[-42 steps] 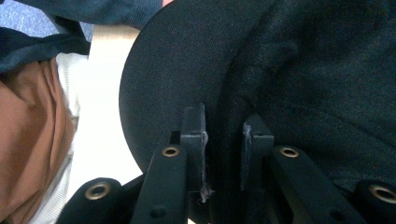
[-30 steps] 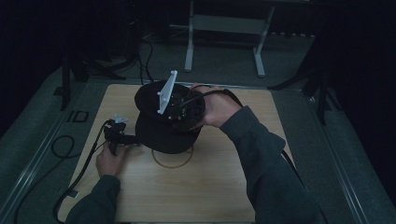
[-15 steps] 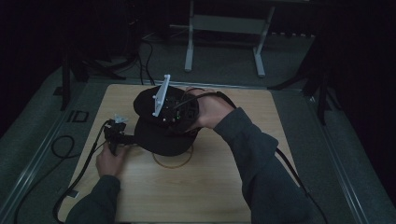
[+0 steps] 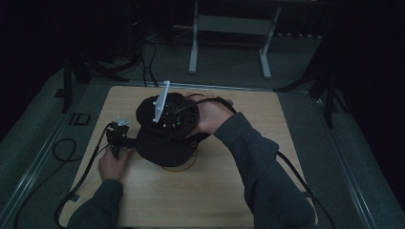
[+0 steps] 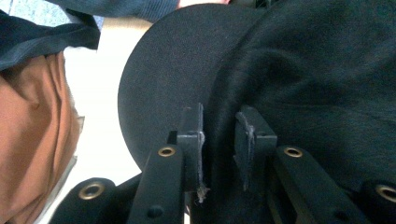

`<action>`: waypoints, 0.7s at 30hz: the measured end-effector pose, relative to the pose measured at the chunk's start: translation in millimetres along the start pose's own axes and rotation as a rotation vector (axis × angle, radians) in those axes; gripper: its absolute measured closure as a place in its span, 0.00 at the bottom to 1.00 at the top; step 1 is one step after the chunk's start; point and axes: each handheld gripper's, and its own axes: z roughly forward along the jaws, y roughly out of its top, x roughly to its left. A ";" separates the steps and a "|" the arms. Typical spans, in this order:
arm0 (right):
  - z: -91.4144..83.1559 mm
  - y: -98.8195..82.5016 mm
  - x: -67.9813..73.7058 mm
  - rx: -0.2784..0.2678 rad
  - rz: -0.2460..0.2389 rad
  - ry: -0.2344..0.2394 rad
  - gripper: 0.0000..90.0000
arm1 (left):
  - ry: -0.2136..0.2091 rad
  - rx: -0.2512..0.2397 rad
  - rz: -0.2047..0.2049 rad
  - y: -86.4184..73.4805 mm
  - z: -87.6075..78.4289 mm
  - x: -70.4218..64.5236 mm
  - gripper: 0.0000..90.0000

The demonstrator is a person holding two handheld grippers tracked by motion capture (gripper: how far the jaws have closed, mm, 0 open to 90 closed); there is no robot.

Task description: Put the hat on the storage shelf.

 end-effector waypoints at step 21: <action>-1.0 -3.2 -4.8 -0.055 0.028 0.001 0.69 | 0.000 0.001 0.002 0.0 0.0 0.1 0.03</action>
